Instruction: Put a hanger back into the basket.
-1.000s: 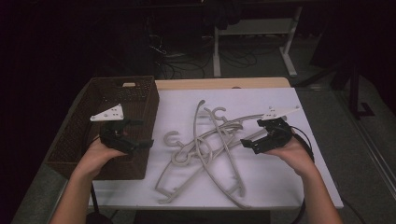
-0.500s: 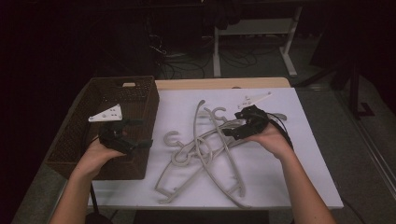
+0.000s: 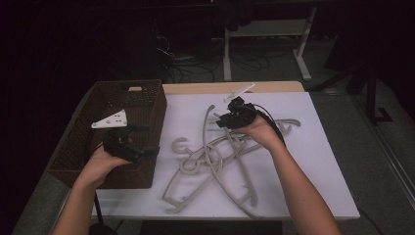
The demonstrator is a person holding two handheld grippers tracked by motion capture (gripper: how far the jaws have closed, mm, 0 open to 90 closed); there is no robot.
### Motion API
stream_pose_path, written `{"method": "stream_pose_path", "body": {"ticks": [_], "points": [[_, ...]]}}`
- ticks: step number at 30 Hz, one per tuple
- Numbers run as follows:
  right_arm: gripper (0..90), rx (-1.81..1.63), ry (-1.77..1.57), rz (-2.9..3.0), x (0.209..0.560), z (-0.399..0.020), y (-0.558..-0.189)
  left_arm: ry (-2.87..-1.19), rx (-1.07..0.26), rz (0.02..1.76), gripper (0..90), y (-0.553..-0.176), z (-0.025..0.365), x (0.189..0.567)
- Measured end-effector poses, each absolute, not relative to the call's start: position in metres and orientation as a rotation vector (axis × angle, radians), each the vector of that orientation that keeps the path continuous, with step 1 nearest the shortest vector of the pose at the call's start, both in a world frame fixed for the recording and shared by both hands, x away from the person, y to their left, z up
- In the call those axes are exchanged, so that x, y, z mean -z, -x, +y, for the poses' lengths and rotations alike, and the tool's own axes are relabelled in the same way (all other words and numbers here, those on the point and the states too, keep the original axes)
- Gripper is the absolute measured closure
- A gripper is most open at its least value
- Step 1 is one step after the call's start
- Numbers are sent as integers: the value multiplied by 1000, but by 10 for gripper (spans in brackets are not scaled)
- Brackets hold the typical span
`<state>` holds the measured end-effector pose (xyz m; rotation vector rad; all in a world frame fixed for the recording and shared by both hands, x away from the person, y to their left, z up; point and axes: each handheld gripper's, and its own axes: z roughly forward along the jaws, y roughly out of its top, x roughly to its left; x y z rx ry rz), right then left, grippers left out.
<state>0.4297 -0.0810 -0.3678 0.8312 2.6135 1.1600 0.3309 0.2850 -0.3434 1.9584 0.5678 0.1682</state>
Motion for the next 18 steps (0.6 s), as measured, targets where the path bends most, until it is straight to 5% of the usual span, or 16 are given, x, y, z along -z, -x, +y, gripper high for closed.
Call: {"method": "stream_pose_path", "body": {"ticks": [4,18], "points": [[888,-1144,-805,2658,369,-61,-445,-1958,-168,566,0,-331,285,343],[890,-1000,-780,2713,393,5,-486,-1952,-171,566,0,-330,285,343]]}}
